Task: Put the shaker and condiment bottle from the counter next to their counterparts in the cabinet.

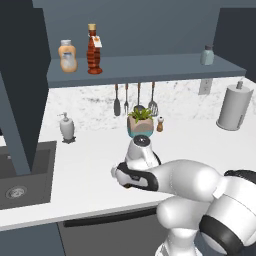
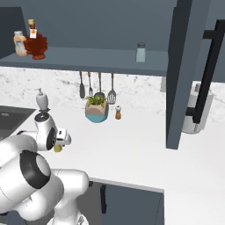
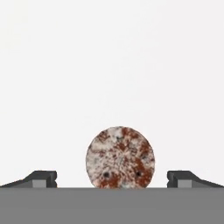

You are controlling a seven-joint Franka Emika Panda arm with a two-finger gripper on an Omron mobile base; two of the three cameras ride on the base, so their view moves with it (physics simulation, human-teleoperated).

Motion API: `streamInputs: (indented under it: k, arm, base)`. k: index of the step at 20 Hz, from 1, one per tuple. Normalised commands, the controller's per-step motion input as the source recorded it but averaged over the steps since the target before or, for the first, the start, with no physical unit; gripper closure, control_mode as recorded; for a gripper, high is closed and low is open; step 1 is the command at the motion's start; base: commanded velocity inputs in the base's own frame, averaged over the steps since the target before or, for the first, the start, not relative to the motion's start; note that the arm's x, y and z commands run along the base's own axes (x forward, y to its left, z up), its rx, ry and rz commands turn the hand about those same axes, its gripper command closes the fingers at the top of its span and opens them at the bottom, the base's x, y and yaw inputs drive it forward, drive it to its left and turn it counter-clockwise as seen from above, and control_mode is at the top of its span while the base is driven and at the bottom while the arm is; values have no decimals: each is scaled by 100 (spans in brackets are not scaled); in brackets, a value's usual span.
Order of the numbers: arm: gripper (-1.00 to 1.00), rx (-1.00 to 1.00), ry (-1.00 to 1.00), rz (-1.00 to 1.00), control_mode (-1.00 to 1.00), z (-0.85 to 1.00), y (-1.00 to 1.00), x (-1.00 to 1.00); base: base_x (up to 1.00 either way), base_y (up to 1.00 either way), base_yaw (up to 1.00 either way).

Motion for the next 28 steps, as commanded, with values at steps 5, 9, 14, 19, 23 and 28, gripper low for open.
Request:
streamInputs:
  k: [5, 9, 14, 19, 23, 28]
  arm:
    - [-100, 0, -2, -1, -100, -2, 0, 13]
    - [-100, 0, -2, -2, -100, 0, 0, 14]
    - [-100, 0, 0, -2, -100, 0, 0, 13]
    - [-100, -1, 0, -2, -100, -2, 3, 1]
    - [100, -5, 0, -3, -100, -7, 15, 0]
    - [100, -1, 0, -4, -100, -10, 0, 0]
  base:
    - [0, 0, 0]
    - [0, 0, 0]
    - [0, 0, 0]
    - [0, 0, 0]
    - [0, 0, 0]
    - [0, 0, 0]
